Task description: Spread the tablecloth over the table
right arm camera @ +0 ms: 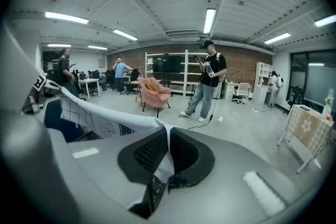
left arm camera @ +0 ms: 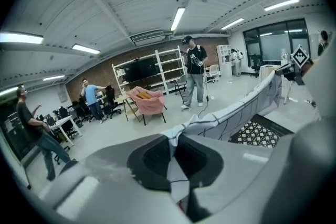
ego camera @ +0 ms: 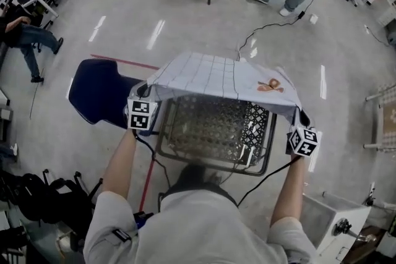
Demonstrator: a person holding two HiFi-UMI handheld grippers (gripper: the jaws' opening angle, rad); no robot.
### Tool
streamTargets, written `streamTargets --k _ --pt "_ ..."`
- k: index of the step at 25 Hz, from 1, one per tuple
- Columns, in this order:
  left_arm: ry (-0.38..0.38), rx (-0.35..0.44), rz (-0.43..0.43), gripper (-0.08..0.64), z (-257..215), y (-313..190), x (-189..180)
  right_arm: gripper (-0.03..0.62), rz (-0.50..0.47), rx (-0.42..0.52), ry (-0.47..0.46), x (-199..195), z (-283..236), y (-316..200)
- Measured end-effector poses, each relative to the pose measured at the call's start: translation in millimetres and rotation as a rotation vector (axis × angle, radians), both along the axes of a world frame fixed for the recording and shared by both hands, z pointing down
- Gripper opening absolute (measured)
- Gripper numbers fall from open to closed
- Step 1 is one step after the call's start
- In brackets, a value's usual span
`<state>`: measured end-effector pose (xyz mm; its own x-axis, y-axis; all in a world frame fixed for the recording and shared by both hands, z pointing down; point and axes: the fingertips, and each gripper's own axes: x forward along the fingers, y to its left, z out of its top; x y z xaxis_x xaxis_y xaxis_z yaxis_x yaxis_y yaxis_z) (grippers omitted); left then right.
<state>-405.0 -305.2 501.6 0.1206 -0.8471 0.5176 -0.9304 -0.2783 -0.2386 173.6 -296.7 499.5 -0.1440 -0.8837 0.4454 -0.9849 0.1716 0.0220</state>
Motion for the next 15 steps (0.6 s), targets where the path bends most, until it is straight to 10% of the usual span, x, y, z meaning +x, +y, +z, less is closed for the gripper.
streamTargets --k 15 --pt "-0.016 -0.034 -0.066 0.023 6.9 107.3 27.1 0.009 0.051 -0.144 -0.039 22.8 59.7 101.0"
